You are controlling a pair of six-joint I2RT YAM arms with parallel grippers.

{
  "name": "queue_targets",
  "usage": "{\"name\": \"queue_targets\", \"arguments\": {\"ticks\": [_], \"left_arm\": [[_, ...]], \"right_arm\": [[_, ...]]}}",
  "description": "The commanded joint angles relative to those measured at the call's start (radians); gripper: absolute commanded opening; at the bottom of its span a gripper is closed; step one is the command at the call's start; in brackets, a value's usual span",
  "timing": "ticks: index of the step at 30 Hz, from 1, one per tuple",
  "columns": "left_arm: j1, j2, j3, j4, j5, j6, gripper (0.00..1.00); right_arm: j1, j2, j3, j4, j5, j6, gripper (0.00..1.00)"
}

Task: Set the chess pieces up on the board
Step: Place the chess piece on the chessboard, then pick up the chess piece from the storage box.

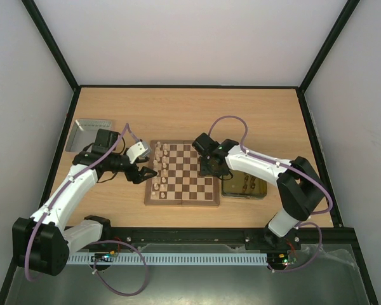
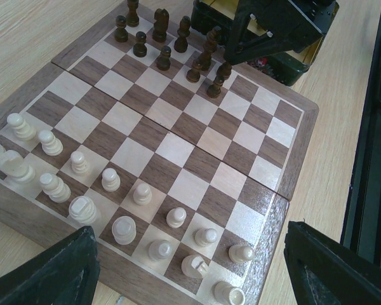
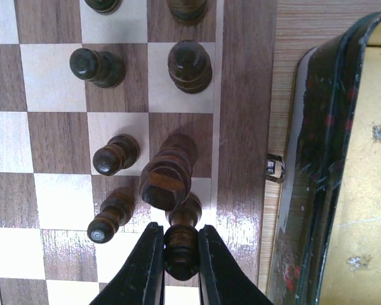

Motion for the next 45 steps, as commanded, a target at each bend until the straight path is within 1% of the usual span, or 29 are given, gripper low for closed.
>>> {"name": "queue_targets", "arguments": {"ticks": [1,5,10,16,18,27,29,31,32,35,39,42,45], "left_arm": [[-0.005,-0.015,-0.007,-0.002,0.009,0.001,0.80],[-0.004,-0.015,-0.006,-0.004,0.009,0.001,0.80],[-0.005,-0.015,-0.007,-0.003,0.008,0.001,0.80],[-0.005,-0.013,-0.007,-0.003,0.009,0.002,0.80],[-0.004,-0.012,-0.007,-0.002,0.006,0.002,0.80],[-0.005,-0.016,-0.008,-0.001,0.004,0.000,0.80],[-0.005,-0.019,-0.010,0.001,0.004,0.001,0.80],[-0.005,-0.020,-0.011,0.001,0.004,0.000,0.80],[-0.005,-0.019,-0.011,0.002,0.004,-0.001,0.80],[-0.005,-0.014,-0.009,0.001,0.005,0.000,0.80],[-0.005,-0.015,-0.010,0.003,0.003,-0.002,0.80],[-0.005,-0.015,-0.011,0.004,0.001,-0.005,0.80],[-0.005,-0.013,-0.009,0.004,0.000,-0.005,0.80]], "right_arm": [[0.008,0.022,0.024,-0.020,0.025,-0.005,0.10],[0.009,0.021,0.031,-0.024,0.026,-0.006,0.13],[0.008,0.017,0.032,-0.028,0.025,-0.009,0.25],[0.009,0.010,0.036,-0.036,0.026,-0.012,0.26],[0.009,0.007,0.038,-0.037,0.026,-0.014,0.32],[0.008,-0.042,0.066,-0.068,0.027,-0.012,0.32],[0.009,-0.077,0.081,-0.106,0.053,-0.012,0.32],[0.000,-0.116,0.090,-0.145,0.109,-0.007,0.36],[-0.011,-0.134,0.086,-0.161,0.126,-0.007,0.38],[-0.078,-0.189,0.052,-0.182,0.130,-0.015,0.39],[-0.218,-0.256,-0.037,-0.159,0.084,-0.050,0.39],[-0.298,-0.270,-0.103,-0.126,0.061,-0.075,0.38],[-0.330,-0.260,-0.152,-0.085,0.072,-0.072,0.35]]}}
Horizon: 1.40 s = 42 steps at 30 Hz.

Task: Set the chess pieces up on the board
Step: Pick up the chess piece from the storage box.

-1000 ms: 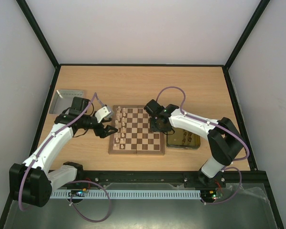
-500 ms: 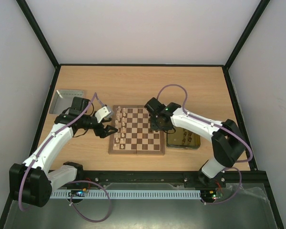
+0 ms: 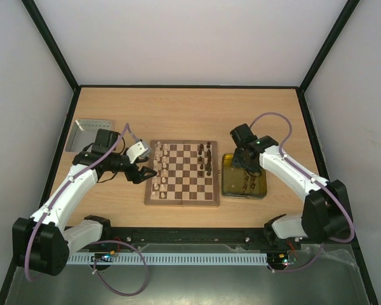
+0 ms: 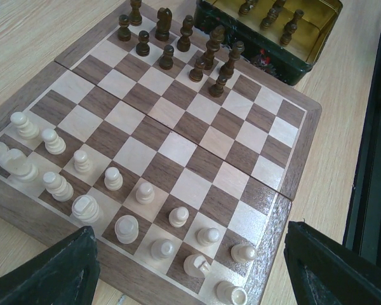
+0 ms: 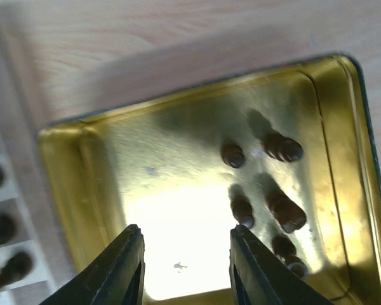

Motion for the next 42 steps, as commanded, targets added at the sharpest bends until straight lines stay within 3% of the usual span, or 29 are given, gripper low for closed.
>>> {"name": "queue_targets", "arguments": {"ticks": [1,16,24,35,42], "left_arm": [[-0.005,-0.014,-0.010,0.003,0.008,-0.003,0.80],[-0.005,-0.010,-0.011,0.005,0.005,-0.004,0.80],[-0.005,-0.009,-0.013,0.007,0.002,-0.005,0.80],[-0.007,0.036,-0.007,0.025,-0.029,-0.032,0.80],[-0.006,0.101,0.011,0.022,-0.056,-0.041,0.80]], "right_arm": [[-0.035,0.010,-0.074,0.033,0.003,-0.024,0.35],[-0.096,0.058,-0.102,0.077,0.037,-0.035,0.35],[-0.100,0.001,-0.130,0.074,-0.097,-0.057,0.32],[-0.078,-0.059,-0.212,0.045,-0.197,-0.076,0.36],[-0.067,-0.011,-0.128,0.025,-0.045,-0.068,0.35]]}}
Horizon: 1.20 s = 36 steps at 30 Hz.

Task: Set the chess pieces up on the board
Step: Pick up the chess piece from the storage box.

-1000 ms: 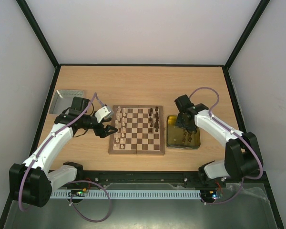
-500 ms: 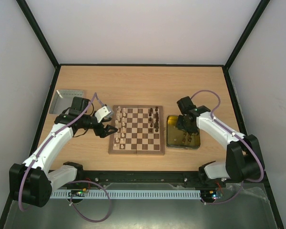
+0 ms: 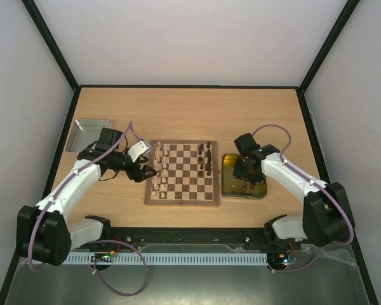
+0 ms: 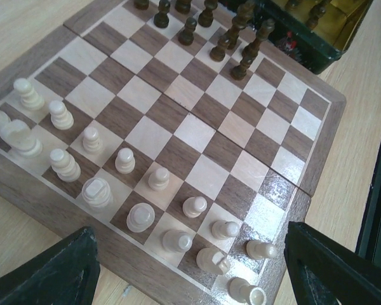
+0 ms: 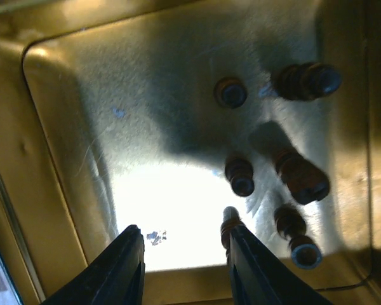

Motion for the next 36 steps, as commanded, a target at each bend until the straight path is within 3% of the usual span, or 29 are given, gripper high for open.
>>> {"name": "queue_targets", "arguments": {"ticks": [1,4,12,36], "left_arm": [[-0.005,0.041,0.013,-0.001,-0.015,-0.011,0.80],[-0.006,0.051,0.014,-0.002,-0.021,-0.014,0.80],[-0.009,0.049,0.012,0.000,-0.021,-0.009,0.80],[-0.014,-0.009,0.013,-0.019,0.002,-0.001,0.81]], "right_arm": [[-0.012,0.039,0.084,-0.040,0.130,0.004,0.35],[-0.075,0.050,0.101,-0.006,0.092,0.026,0.34],[-0.089,0.133,0.111,0.025,0.107,0.027,0.28],[-0.134,0.253,0.156,0.079,0.118,0.048,0.24]]}}
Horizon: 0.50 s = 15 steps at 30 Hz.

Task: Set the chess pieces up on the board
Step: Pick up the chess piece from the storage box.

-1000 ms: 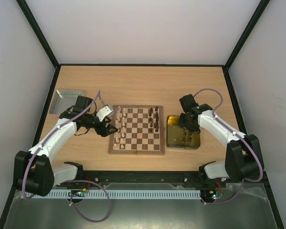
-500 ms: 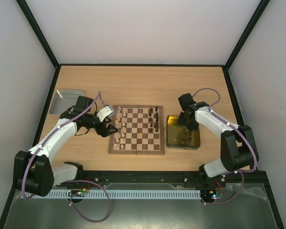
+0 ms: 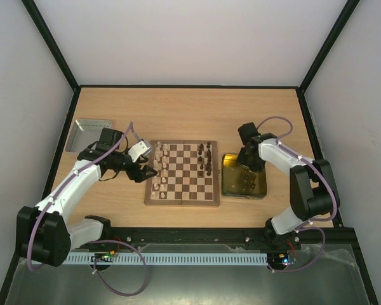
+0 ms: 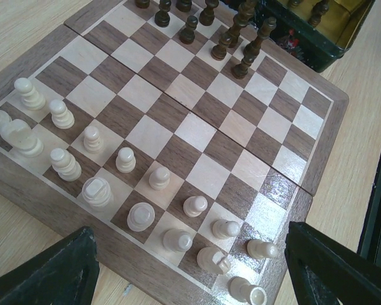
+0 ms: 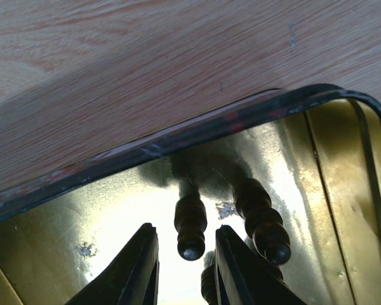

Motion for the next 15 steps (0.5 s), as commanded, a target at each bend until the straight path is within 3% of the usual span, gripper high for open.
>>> {"name": "queue_targets", "arguments": {"ticks": [1,8,15], "left_arm": [[-0.004,-0.020,0.013,-0.022,0.023,0.010,0.81],[-0.006,-0.024,0.014,-0.024,0.028,0.012,0.81],[-0.007,-0.026,0.013,-0.024,0.028,0.013,0.81]], "right_arm": [[-0.005,0.030,0.031,0.013,0.020,0.012,0.24],[-0.005,0.042,0.020,0.018,0.013,0.010,0.23],[-0.006,0.054,0.016,0.025,0.019,0.009,0.16]]}}
